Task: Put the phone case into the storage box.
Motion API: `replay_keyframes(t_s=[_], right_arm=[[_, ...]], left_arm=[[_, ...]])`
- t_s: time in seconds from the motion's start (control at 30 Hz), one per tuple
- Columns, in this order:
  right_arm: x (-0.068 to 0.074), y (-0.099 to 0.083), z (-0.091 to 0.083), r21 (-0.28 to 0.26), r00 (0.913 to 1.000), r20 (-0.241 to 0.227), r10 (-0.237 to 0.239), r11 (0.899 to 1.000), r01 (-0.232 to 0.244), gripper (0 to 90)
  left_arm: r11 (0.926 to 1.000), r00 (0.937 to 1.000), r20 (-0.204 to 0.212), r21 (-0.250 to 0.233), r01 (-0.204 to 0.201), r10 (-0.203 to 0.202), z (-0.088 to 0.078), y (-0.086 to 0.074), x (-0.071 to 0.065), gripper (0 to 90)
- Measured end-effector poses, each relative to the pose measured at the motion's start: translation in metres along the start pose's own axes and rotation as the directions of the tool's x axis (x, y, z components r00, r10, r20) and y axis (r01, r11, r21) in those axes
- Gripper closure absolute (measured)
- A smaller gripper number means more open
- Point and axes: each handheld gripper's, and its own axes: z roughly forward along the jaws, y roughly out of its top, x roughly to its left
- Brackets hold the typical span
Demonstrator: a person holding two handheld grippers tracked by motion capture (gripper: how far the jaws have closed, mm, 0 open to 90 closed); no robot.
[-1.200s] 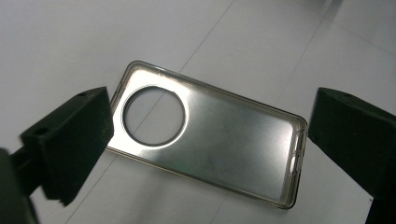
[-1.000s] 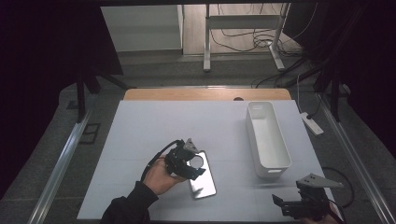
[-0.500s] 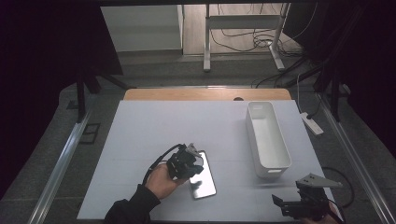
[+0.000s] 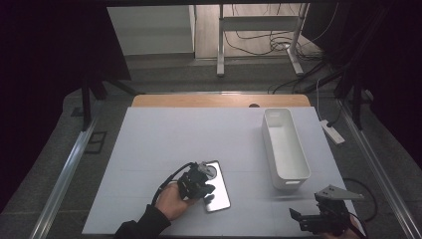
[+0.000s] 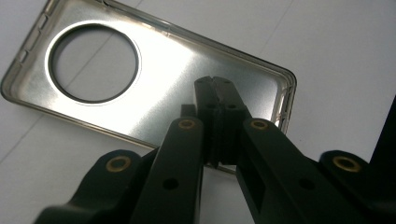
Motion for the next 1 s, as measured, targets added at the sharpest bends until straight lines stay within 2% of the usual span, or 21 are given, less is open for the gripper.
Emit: replay_keyframes(t_s=[0.47,0.77,1.0], right_arm=[[0.000,0.000,0.000,0.001,1.0000,0.000,-0.001,1.000,0.001,0.0],[0.000,0.000,0.000,0.005,1.0000,0.001,-0.002,1.000,0.002,0.0],[0.000,0.000,0.000,0.006,1.0000,0.002,-0.001,1.000,0.001,0.0]], left_arm=[[0.9999,1.0000,0.009,0.015,-0.004,0.004,0.009,-0.013,-0.010,89.2],[0.9993,1.0000,-0.001,0.036,0.001,-0.001,0.011,-0.021,-0.013,89.2],[0.9991,0.9996,-0.030,0.041,0.005,-0.003,0.007,-0.026,-0.013,89.2]])
